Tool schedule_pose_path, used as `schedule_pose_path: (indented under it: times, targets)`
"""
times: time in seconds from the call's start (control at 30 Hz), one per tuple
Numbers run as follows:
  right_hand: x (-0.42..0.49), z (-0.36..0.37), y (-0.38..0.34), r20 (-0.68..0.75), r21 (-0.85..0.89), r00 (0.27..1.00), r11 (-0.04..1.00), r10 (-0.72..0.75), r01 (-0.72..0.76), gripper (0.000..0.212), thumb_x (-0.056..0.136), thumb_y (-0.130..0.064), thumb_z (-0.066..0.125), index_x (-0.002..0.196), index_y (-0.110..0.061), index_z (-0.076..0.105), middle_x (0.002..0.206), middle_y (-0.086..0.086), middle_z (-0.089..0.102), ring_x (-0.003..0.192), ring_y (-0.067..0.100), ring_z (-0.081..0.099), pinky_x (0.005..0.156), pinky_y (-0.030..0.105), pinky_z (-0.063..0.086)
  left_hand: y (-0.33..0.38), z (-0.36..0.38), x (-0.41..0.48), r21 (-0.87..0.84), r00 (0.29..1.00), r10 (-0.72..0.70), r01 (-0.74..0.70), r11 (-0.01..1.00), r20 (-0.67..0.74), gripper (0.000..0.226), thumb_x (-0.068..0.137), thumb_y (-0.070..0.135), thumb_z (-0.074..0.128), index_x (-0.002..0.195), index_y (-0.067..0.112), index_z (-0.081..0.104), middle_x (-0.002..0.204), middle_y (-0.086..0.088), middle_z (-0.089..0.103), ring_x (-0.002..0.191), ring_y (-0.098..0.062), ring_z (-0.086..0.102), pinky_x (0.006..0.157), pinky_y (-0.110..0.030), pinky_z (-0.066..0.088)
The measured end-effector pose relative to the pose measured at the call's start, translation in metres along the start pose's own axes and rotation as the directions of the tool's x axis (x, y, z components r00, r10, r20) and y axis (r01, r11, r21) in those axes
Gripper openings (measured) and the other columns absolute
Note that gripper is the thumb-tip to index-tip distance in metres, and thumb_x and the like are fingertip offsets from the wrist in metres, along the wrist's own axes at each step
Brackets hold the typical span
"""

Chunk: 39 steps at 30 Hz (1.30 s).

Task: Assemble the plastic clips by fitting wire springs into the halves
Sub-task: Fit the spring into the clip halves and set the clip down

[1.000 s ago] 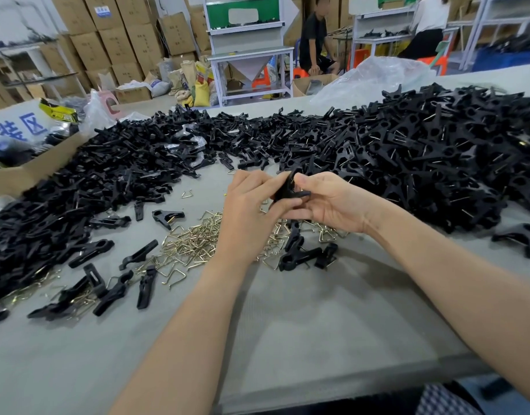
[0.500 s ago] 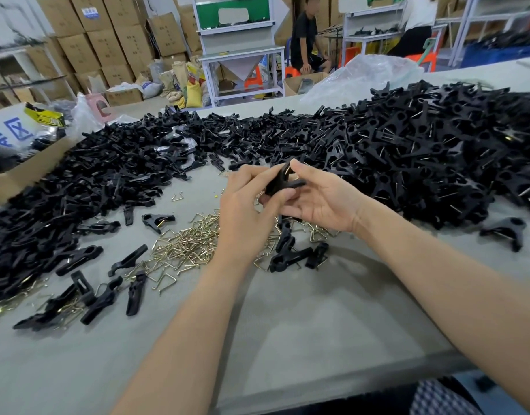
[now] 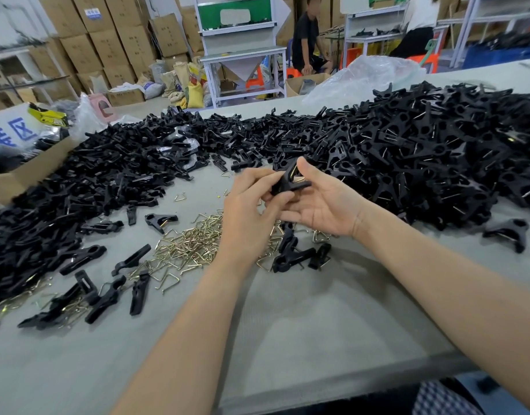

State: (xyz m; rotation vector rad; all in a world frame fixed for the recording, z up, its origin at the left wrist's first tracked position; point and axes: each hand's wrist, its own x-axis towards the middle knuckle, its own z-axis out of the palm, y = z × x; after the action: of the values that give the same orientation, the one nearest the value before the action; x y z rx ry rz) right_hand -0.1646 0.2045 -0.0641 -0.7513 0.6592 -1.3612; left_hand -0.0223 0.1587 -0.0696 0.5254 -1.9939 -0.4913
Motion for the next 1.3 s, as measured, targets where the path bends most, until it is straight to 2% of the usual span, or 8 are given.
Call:
schedule_pose_path:
  times: [0.1, 0.4, 0.6, 0.8, 1.03, 1.13, 1.2, 1.3]
  targets:
    - [0.000, 0.000, 0.000, -0.024, 0.011, 0.999, 0.999, -0.036, 0.036, 0.054, 0.078, -0.041, 0.061, 0.109, 0.003, 0.060, 0.096, 0.022, 0.069, 0.093, 0.027, 0.068, 0.080, 0.038, 0.057, -0.003, -0.002, 0.001, 0.015, 1.000, -0.005, 0.005, 1.000, 0.001, 0.033, 0.081, 0.008, 0.074, 0.113, 0.007, 0.069, 0.107, 0.004, 0.058, 0.097, -0.011, 0.056, 0.089, -0.005, 0.036]
    - [-0.001, 0.005, 0.001, -0.007, -0.029, 0.997, 0.997, -0.078, 0.078, 0.047, 0.072, -0.033, 0.067, 0.100, 0.004, 0.062, 0.095, 0.020, 0.072, 0.094, 0.026, 0.070, 0.077, 0.034, 0.058, -0.006, -0.004, 0.002, 0.023, 1.000, -0.011, 0.011, 1.000, -0.010, 0.033, 0.080, 0.005, 0.073, 0.113, 0.009, 0.069, 0.104, 0.008, 0.061, 0.082, 0.006, 0.051, 0.084, -0.005, 0.038]
    - [0.000, 0.009, 0.002, -0.008, -0.028, 0.995, 0.995, -0.099, 0.099, 0.037, 0.079, -0.027, 0.057, 0.099, 0.004, 0.061, 0.089, 0.018, 0.072, 0.090, 0.025, 0.071, 0.076, 0.034, 0.058, -0.008, -0.006, 0.003, 0.004, 1.000, -0.023, 0.023, 1.000, -0.016, 0.034, 0.079, 0.004, 0.072, 0.113, 0.011, 0.070, 0.100, 0.006, 0.063, 0.079, 0.010, 0.052, 0.082, -0.004, 0.037]
    - [0.001, 0.010, 0.002, -0.011, -0.042, 0.994, 0.993, -0.110, 0.110, 0.036, 0.080, -0.024, 0.057, 0.101, 0.005, 0.060, 0.091, 0.019, 0.072, 0.092, 0.026, 0.070, 0.078, 0.036, 0.058, -0.007, -0.008, 0.003, -0.009, 1.000, -0.026, 0.026, 1.000, -0.017, 0.033, 0.079, 0.004, 0.073, 0.112, 0.009, 0.071, 0.100, 0.000, 0.066, 0.080, 0.008, 0.054, 0.082, -0.006, 0.039]
    - [0.002, 0.008, 0.005, -0.027, 0.082, 0.999, 0.996, -0.022, 0.024, 0.052, 0.080, -0.042, 0.059, 0.109, 0.002, 0.056, 0.098, 0.020, 0.069, 0.096, 0.026, 0.068, 0.085, 0.037, 0.056, -0.007, -0.006, 0.003, 0.084, 0.999, 0.017, -0.015, 0.996, -0.034, 0.030, 0.083, 0.007, 0.070, 0.113, 0.007, 0.069, 0.104, -0.003, 0.066, 0.082, -0.007, 0.055, 0.081, -0.006, 0.040]
    - [0.003, 0.005, 0.007, -0.015, 0.093, 1.000, 0.996, 0.020, -0.019, 0.064, 0.077, -0.048, 0.060, 0.116, 0.003, 0.056, 0.105, 0.020, 0.067, 0.100, 0.027, 0.066, 0.093, 0.041, 0.052, -0.008, -0.004, 0.001, 0.091, 1.000, -0.004, 0.006, 0.996, -0.022, 0.028, 0.084, 0.009, 0.070, 0.112, 0.010, 0.068, 0.104, -0.003, 0.065, 0.080, 0.000, 0.053, 0.080, -0.004, 0.038]
    - [0.003, 0.003, 0.008, 0.001, 0.085, 1.000, 0.996, 0.031, -0.031, 0.063, 0.076, -0.048, 0.060, 0.113, 0.002, 0.060, 0.109, 0.020, 0.067, 0.102, 0.028, 0.066, 0.095, 0.042, 0.051, -0.008, -0.004, 0.001, 0.088, 0.999, -0.029, 0.031, 0.996, -0.018, 0.027, 0.084, 0.010, 0.070, 0.111, 0.013, 0.068, 0.099, 0.002, 0.064, 0.079, 0.005, 0.052, 0.077, -0.001, 0.036]
    - [0.002, 0.002, 0.009, 0.045, 0.122, 0.998, 0.991, 0.046, -0.051, 0.054, 0.076, -0.044, 0.063, 0.103, 0.003, 0.069, 0.109, 0.021, 0.068, 0.102, 0.028, 0.067, 0.092, 0.041, 0.053, -0.009, -0.005, 0.002, 0.079, 0.998, -0.051, 0.052, 0.995, -0.021, 0.026, 0.082, 0.011, 0.072, 0.108, 0.013, 0.069, 0.089, 0.006, 0.061, 0.076, -0.001, 0.052, 0.075, -0.004, 0.037]
